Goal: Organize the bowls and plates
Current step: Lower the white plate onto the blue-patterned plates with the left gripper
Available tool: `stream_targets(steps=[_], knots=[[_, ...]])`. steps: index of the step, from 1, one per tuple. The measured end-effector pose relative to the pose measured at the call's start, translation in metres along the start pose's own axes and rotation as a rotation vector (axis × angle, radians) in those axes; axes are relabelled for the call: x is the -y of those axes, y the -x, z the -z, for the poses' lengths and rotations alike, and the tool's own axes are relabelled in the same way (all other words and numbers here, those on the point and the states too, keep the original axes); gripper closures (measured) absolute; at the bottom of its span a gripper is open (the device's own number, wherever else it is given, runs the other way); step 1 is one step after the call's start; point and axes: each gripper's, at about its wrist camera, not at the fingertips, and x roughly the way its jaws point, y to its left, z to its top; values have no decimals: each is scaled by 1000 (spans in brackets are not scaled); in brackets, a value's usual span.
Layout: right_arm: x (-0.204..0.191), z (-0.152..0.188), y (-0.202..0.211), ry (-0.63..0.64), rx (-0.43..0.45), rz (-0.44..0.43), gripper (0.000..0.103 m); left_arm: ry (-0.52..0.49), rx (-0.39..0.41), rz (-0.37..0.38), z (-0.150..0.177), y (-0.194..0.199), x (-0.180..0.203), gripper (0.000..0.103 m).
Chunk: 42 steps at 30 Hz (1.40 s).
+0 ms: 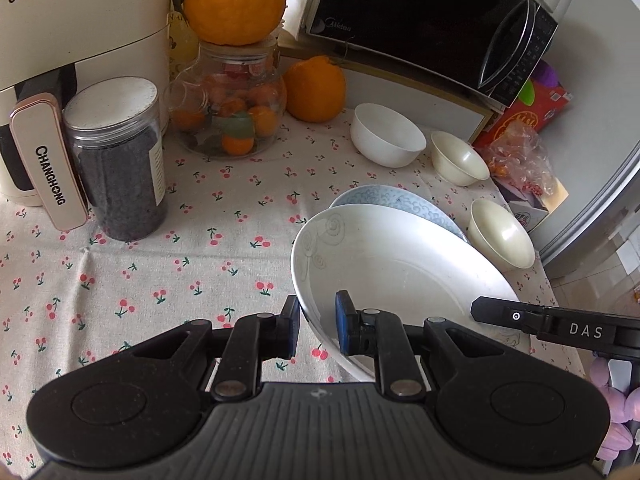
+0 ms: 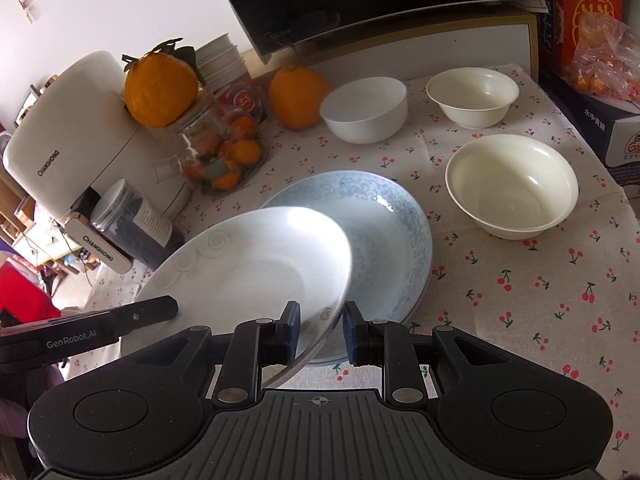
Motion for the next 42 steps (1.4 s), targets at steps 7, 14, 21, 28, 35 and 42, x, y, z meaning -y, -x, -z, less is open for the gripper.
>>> stream_targets(steps=[7, 14, 21, 28, 35, 42], knots=[[16, -4, -6, -24, 10, 19, 80, -9, 10, -8, -2, -16, 10, 87], [24, -7, -17, -42, 6, 30, 80, -37, 23, -44, -5, -29, 18, 87], [29, -11, -24, -50, 5, 37, 80, -73, 37, -79, -7, -36, 25, 86], [29, -13, -28, -27, 15, 52, 80, -110, 48, -111, -6, -42, 31, 86], [27, -15, -27, 18, 39, 77, 80, -146, 59, -137, -5, -46, 36, 86], [20, -15, -25, 99, 67, 124, 80, -252, 59, -203, 1, -52, 49, 89]])
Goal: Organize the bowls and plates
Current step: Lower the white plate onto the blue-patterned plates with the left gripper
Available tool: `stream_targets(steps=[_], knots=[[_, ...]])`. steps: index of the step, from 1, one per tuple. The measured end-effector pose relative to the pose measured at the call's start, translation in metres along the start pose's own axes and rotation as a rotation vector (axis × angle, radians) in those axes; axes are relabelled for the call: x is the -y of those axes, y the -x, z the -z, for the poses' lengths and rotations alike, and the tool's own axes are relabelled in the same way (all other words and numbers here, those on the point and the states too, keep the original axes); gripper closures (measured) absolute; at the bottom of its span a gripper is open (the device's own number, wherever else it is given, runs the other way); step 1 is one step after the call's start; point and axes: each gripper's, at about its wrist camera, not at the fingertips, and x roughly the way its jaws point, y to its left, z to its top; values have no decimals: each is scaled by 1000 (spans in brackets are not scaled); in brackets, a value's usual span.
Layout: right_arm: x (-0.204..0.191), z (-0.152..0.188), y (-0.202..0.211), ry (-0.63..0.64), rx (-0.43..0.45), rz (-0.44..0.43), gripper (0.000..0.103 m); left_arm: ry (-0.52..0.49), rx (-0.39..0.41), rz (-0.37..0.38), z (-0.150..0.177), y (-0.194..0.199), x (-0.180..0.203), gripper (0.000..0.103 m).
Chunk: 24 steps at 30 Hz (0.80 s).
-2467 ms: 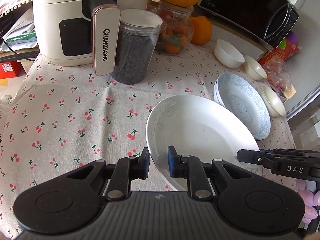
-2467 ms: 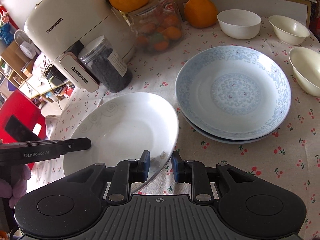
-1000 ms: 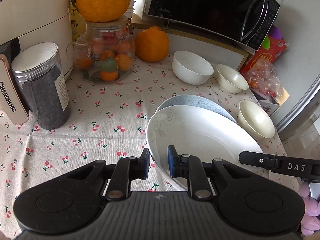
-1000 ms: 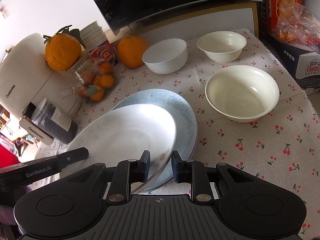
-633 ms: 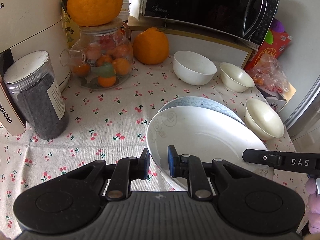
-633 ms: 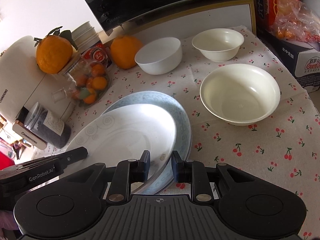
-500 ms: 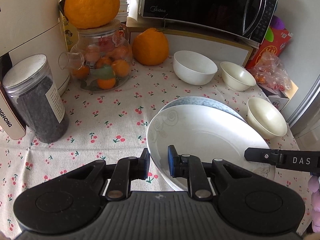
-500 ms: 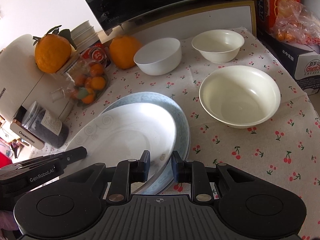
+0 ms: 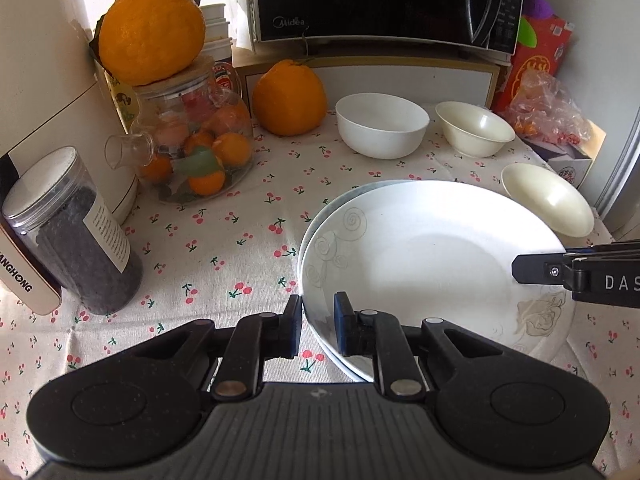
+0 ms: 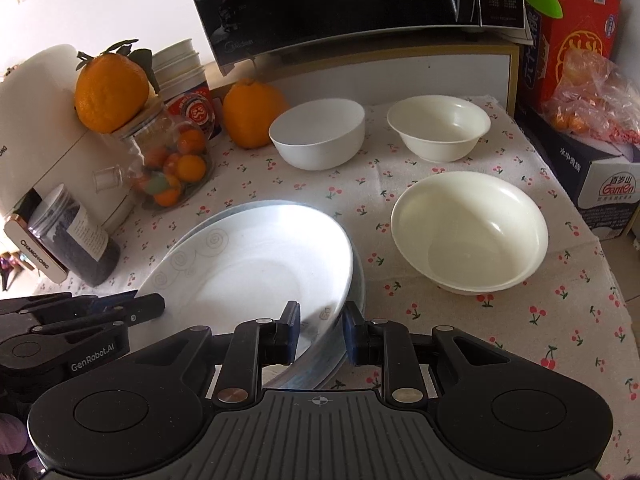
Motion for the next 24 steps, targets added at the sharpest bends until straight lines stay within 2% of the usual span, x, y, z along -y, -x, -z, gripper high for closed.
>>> stream_targets(steps=[16, 24], knots=[[-14, 3, 1, 148, -20, 87, 80, -18, -9, -16, 0, -1, 3, 91], [-15, 2, 4, 168, -10, 86, 80, -14, -10, -10, 0, -1, 2, 91]])
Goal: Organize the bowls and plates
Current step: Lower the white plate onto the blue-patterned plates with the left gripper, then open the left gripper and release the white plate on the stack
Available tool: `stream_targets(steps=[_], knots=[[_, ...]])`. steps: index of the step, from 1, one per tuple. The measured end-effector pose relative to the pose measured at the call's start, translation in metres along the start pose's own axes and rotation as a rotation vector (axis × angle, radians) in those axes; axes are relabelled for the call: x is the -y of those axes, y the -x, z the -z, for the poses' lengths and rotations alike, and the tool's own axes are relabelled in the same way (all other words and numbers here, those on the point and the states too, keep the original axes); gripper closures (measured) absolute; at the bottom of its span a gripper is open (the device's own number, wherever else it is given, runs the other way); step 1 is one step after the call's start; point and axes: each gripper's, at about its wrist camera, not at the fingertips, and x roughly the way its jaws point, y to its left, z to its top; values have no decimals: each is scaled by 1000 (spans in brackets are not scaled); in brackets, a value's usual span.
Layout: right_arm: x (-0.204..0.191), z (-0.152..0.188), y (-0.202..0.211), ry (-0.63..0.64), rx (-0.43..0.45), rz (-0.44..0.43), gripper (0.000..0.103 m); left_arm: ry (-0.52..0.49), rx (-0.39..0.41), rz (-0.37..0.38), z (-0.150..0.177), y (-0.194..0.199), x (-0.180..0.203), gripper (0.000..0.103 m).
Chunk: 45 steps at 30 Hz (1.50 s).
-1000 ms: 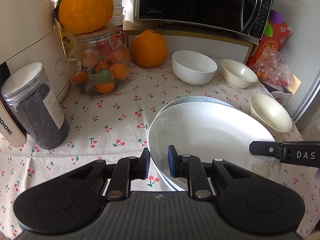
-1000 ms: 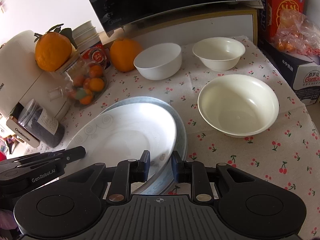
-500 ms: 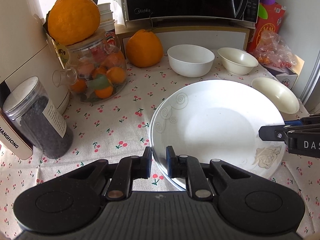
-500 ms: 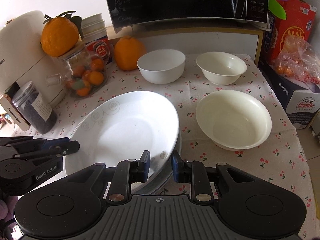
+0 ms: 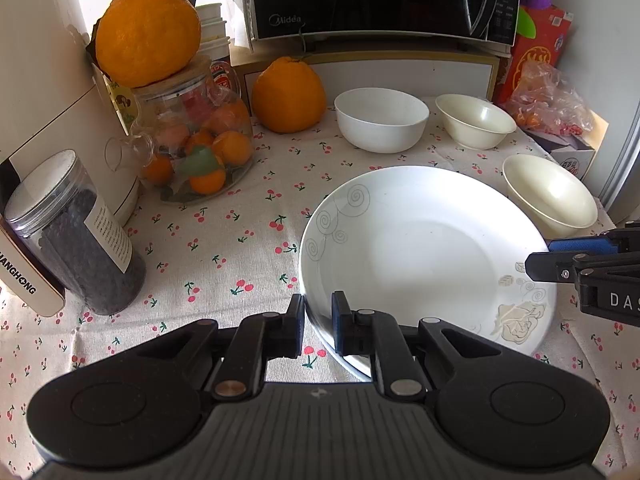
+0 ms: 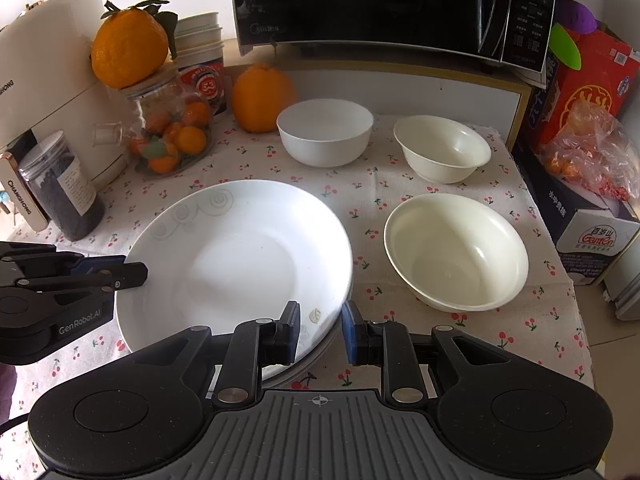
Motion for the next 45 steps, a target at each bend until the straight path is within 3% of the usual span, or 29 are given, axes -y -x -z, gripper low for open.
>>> stream_targets(steps=[11, 19, 24, 26, 32, 35, 45], knots=[[1, 1, -1, -3, 1, -8, 80, 8, -12, 4, -1, 1, 0, 90], [10, 1, 3, -42, 3, -65, 74, 37, -20, 23, -2, 5, 0, 81], [19, 1, 13, -96, 16, -150, 53, 86, -33, 66, -4, 13, -2, 59], [24, 0, 17, -127, 20, -181, 42, 105, -22, 69, -5, 17, -2, 41], [41, -9, 32, -211, 59, -228, 21, 155, -7, 70, -12, 27, -2, 16], [50, -17, 36, -240, 77, -207, 17, 176, -16, 60, -20, 27, 0, 8], [78, -58, 24, -352, 107, -188, 15, 198, 3, 48, -75, 12, -3, 0]])
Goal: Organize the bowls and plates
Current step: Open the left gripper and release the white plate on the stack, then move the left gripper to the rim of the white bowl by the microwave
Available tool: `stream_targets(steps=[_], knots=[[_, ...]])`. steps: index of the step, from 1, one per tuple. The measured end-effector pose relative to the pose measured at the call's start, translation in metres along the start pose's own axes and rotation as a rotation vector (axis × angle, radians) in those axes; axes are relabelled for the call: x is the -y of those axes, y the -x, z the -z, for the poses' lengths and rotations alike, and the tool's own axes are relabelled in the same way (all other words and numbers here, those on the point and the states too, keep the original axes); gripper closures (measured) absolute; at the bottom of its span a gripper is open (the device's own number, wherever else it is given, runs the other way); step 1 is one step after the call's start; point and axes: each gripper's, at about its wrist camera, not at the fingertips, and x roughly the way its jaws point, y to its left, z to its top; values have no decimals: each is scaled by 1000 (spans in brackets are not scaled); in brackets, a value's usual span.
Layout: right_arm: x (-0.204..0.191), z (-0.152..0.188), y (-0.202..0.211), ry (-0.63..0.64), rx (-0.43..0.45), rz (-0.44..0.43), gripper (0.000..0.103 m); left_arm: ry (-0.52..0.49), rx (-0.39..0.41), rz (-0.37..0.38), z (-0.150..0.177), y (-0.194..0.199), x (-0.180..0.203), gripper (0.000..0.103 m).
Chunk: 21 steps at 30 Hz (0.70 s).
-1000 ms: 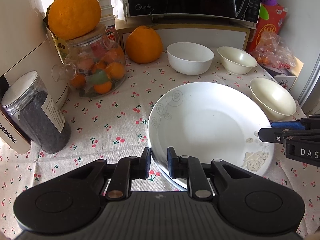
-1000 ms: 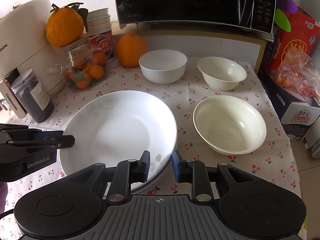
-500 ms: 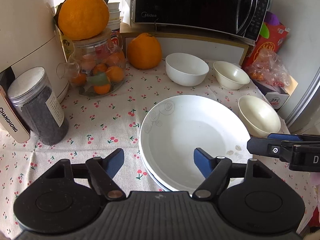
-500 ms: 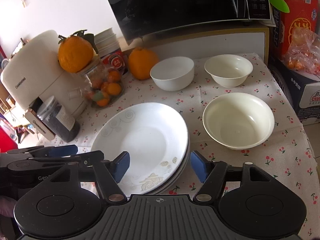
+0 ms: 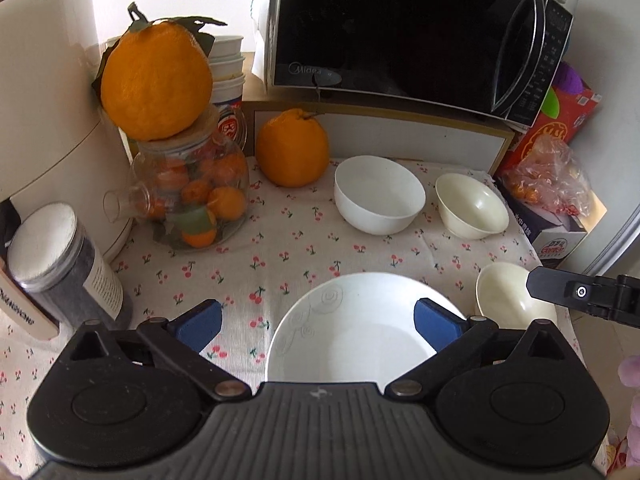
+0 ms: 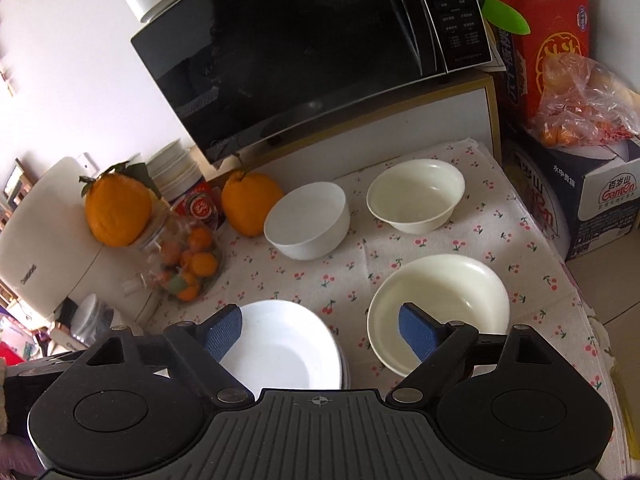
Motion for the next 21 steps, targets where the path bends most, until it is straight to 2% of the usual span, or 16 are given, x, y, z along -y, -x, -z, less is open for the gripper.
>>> stream_targets(steps=[6, 12, 19, 21], knots=[[10, -24, -29, -105, -22, -49, 15, 40, 1, 24, -32, -29, -2, 0], [22, -39, -64, -190, -42, -60, 15, 49, 12, 55, -53, -62, 0, 2], [30, -48, -101, -269, -54, -77, 16, 74, -3, 113, -67, -97, -1, 23], [32, -51, -109, -290, -54, -79, 22, 86, -8, 126, -69, -105, -2, 31]])
